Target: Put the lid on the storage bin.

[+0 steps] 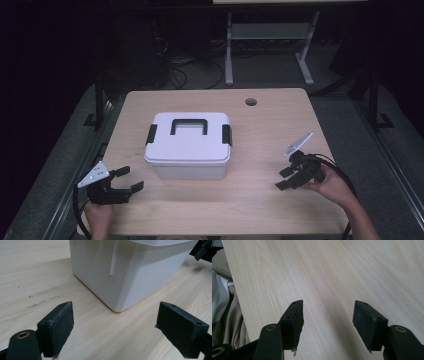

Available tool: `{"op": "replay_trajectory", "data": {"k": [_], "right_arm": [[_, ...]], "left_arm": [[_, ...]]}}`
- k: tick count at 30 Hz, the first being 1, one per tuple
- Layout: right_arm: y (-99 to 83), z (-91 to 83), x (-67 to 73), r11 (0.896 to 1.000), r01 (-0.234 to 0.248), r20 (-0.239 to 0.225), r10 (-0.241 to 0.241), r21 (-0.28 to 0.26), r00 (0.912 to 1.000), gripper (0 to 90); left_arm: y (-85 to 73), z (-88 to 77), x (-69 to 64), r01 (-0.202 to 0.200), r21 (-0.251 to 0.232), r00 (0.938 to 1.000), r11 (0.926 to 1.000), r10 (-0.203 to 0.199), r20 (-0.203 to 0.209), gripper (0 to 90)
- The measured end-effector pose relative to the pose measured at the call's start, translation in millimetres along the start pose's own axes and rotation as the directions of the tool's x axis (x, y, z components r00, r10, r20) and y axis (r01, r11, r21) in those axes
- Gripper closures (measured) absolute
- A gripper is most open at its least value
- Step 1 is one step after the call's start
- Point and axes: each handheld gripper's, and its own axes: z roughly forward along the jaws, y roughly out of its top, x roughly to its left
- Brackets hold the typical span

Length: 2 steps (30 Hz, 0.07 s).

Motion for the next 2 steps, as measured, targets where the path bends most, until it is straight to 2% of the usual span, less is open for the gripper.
{"op": "replay_trajectory", "data": {"k": [2], "right_arm": [[-1.4,0.1,-0.1,1.0,0.0,-0.001,0.0,-0.003,1.0,40.9]], "left_arm": [[0.1,0.1,0.0,0.0,0.0,1.0,1.0,0.0,-0.001,13.4]]}}
